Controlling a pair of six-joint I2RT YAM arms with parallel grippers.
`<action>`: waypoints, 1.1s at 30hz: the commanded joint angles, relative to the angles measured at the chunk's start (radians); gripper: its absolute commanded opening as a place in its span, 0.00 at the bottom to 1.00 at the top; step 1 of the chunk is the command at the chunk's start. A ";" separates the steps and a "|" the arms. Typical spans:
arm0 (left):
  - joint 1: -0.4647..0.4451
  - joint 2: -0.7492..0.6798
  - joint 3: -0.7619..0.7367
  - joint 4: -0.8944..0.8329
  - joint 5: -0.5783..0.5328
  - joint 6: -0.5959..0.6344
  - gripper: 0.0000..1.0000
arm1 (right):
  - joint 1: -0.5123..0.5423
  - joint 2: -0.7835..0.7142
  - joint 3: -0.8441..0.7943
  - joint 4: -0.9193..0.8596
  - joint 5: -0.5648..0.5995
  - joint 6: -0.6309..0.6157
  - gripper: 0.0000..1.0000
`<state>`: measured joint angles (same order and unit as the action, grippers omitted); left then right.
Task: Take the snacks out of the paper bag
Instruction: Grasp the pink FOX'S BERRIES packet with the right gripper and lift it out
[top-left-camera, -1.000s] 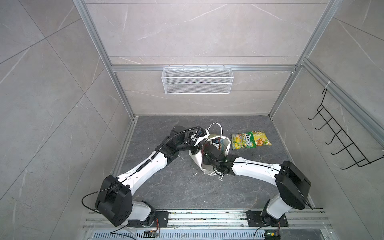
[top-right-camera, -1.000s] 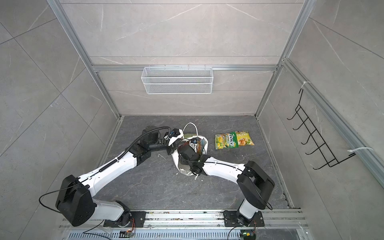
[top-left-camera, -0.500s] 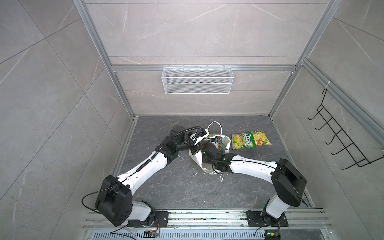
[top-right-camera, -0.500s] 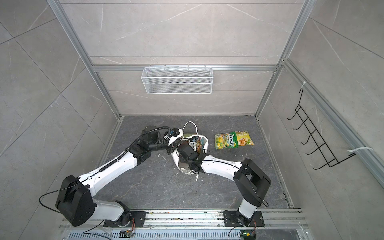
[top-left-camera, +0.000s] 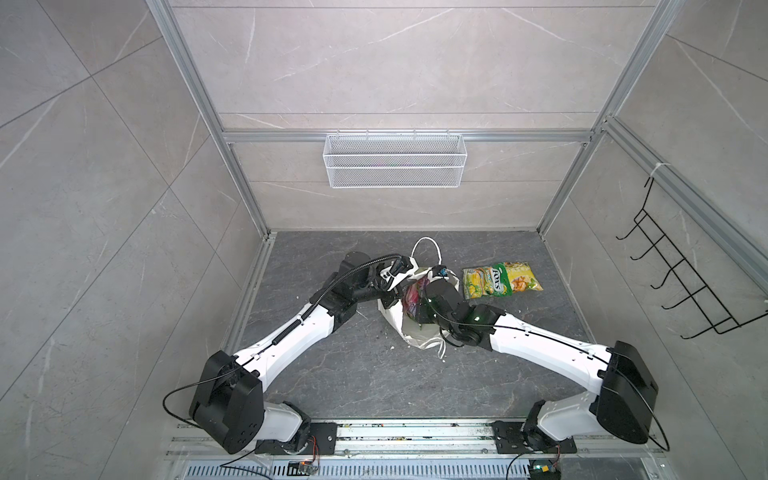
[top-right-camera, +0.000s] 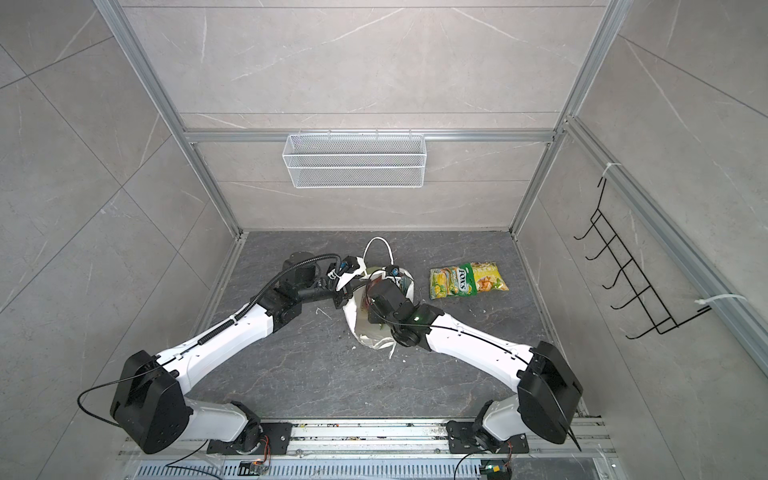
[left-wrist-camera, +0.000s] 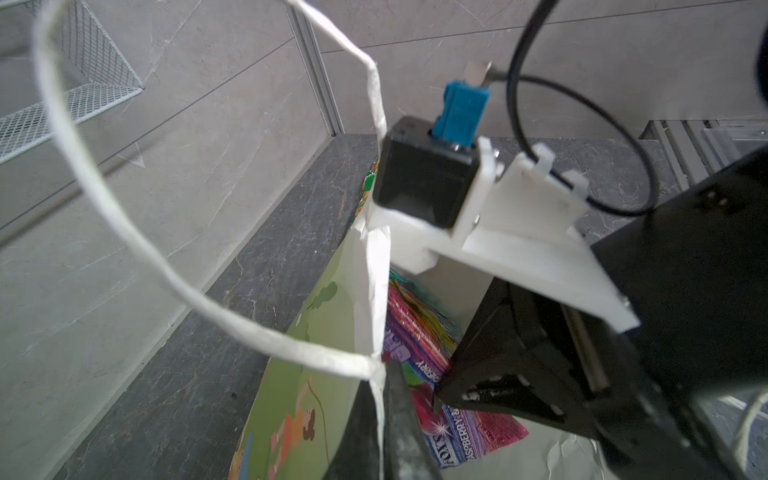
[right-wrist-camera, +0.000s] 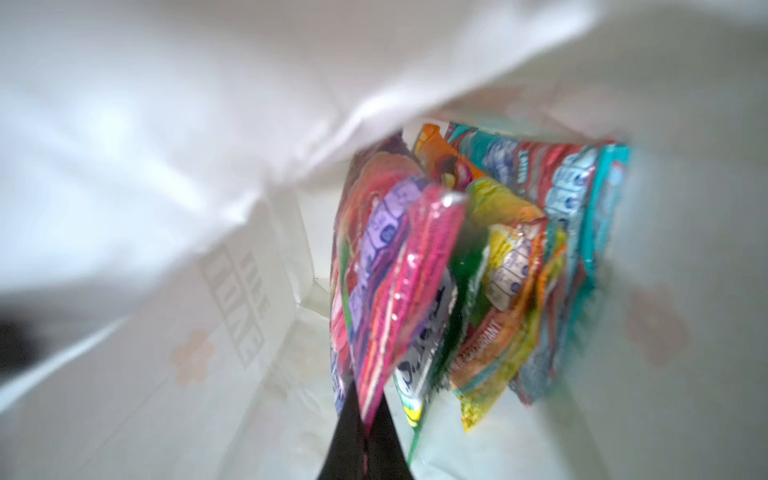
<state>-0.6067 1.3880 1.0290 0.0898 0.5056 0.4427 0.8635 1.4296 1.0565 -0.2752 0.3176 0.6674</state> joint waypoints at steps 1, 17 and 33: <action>-0.011 -0.010 -0.002 0.011 0.040 0.017 0.00 | -0.001 -0.056 0.009 -0.027 0.018 -0.052 0.00; -0.010 -0.001 0.014 0.009 -0.019 0.007 0.00 | -0.006 -0.264 0.065 -0.090 -0.163 -0.306 0.00; -0.005 0.035 0.030 0.058 -0.208 -0.012 0.00 | -0.141 -0.489 0.178 -0.321 -0.328 -0.338 0.00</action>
<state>-0.6136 1.4052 1.0321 0.1078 0.3729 0.4416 0.7509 0.9737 1.1778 -0.5480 0.0311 0.3614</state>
